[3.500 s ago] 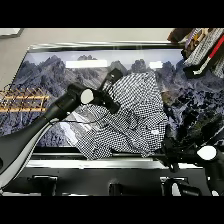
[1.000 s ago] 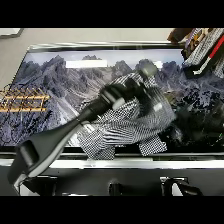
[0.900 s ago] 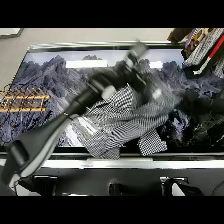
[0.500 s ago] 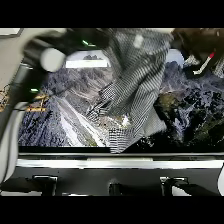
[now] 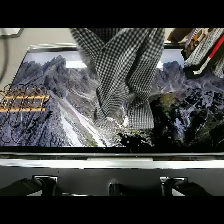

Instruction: Fold the clothes and pants, and hang the long-sleeved shirts on hangers.

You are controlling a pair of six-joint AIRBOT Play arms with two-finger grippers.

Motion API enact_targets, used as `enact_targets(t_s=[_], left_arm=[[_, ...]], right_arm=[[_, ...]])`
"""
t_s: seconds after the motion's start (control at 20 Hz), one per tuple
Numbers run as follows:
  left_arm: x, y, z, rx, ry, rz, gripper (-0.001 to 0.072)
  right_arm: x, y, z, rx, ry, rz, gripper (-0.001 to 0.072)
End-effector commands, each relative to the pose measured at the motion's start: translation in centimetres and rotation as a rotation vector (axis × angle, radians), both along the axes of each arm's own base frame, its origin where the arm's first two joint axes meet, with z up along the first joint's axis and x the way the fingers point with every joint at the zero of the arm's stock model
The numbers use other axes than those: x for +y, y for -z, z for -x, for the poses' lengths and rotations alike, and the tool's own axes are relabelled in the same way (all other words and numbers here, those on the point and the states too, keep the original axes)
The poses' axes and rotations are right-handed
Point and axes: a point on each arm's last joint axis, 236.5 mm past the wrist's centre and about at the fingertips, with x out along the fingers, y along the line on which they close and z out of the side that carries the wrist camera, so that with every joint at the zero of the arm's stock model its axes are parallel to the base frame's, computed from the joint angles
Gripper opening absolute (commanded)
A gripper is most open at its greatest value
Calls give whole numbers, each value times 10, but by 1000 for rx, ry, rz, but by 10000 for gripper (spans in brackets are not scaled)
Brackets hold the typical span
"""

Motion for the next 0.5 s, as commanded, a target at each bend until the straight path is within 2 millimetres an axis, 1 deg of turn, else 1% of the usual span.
enact_targets(t_s=[0.0, 0.05, 0.1, 0.15, 0.25, 0.35, 0.45], left_arm=[[18, -10, 28, 77, 1, 115, 18], [18, 0, 29, 132, 0, 125, 18], [16, 15, 29, 197, 2, 117, 18], [15, 35, 28, 273, -6, 95, 18], [12, 76, 27, 427, -21, 75, 18], [10, 115, 26, 568, -45, 72, 18], [7, 150, 24, 668, -62, 38, 18]], right_arm=[[-11, -36, 21, -121, 32, -16, 32], [-10, -34, 21, -113, 29, -18, 32], [-6, -28, 18, -93, 16, -22, 32], [-3, -19, 15, -67, 2, -25, 32], [6, 7, 7, 21, -26, -21, 32], [13, 47, -1, 163, -48, 13, 32], [18, 100, -6, 343, -70, 78, 32]])
